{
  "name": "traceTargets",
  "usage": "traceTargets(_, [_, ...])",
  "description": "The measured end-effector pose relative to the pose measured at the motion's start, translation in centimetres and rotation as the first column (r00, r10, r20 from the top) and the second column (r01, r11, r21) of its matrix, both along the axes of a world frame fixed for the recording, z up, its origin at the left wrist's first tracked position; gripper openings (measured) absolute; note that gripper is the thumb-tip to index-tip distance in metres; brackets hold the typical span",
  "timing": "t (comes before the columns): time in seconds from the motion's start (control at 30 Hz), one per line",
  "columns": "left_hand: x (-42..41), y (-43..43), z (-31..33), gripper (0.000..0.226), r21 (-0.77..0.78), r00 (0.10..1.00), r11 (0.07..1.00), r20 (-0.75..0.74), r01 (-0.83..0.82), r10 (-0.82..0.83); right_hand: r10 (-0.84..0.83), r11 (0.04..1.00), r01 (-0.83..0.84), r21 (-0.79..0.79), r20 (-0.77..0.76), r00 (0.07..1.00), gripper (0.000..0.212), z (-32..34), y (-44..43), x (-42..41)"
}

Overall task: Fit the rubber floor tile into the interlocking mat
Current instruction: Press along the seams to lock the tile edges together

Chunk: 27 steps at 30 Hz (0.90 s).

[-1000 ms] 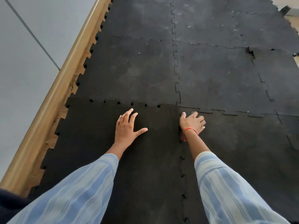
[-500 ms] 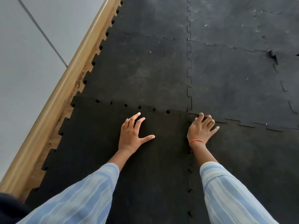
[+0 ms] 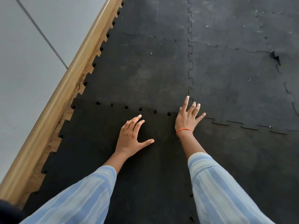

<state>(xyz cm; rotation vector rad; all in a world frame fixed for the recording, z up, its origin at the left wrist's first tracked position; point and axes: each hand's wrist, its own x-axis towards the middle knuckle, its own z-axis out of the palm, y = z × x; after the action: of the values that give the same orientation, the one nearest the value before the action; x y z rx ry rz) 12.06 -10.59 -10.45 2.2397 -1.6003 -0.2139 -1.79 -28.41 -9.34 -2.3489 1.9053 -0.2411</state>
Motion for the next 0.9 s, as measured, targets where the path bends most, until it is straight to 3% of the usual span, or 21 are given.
traceTargets(0.1, [1.0, 0.5, 0.0, 0.085, 0.015, 0.997, 0.997, 0.041, 0.069, -0.070, 0.065, 0.996, -0.070, -0.059, -0.069, 0.995, 0.078, -0.4, 0.0, 0.4])
traceTargets(0.27, [1.0, 0.4, -0.2, 0.085, 0.004, 0.997, 0.998, 0.039, 0.059, -0.060, 0.082, 0.995, -0.085, -0.050, -0.064, 0.995, 0.081, -0.6, -0.2, 1.2])
traceTargets(0.43, [1.2, 0.6, -0.4, 0.084, 0.023, 0.998, 0.998, 0.011, 0.060, -0.061, 0.049, 0.999, -0.051, 0.020, 0.054, 0.997, 0.062, -0.8, 0.5, 1.5])
traceTargets(0.5, [1.0, 0.4, -0.5, 0.071, -0.003, 0.999, 1.000, 0.025, 0.023, -0.023, 0.247, 0.969, -0.248, -0.012, 0.139, 0.959, 0.053, -0.9, 2.1, 2.6])
traceTargets(0.57, [1.0, 0.5, -0.6, 0.051, -0.082, 0.996, 0.994, 0.058, -0.069, 0.073, 0.511, 0.858, -0.510, -0.053, 0.184, 0.840, 0.054, -0.8, 4.3, 4.0])
traceTargets(0.63, [1.4, 0.7, -0.8, 0.038, -0.159, 0.971, 0.960, 0.024, -0.230, 0.237, 0.659, 0.751, -0.652, -0.100, 0.168, 0.733, 0.054, -1.0, 5.5, 4.7])
traceTargets(0.73, [1.9, 0.9, -0.9, 0.036, -0.177, 0.932, 0.916, -0.031, -0.360, 0.360, 0.704, 0.710, -0.685, -0.162, 0.133, 0.698, 0.045, -1.5, 5.6, 4.5])
traceTargets(0.9, [1.9, 0.5, -1.0, 0.039, -0.111, 0.943, 0.937, 0.000, -0.332, 0.334, 0.696, 0.717, -0.686, -0.120, 0.092, 0.712, 0.045, -1.7, 5.2, 4.8])
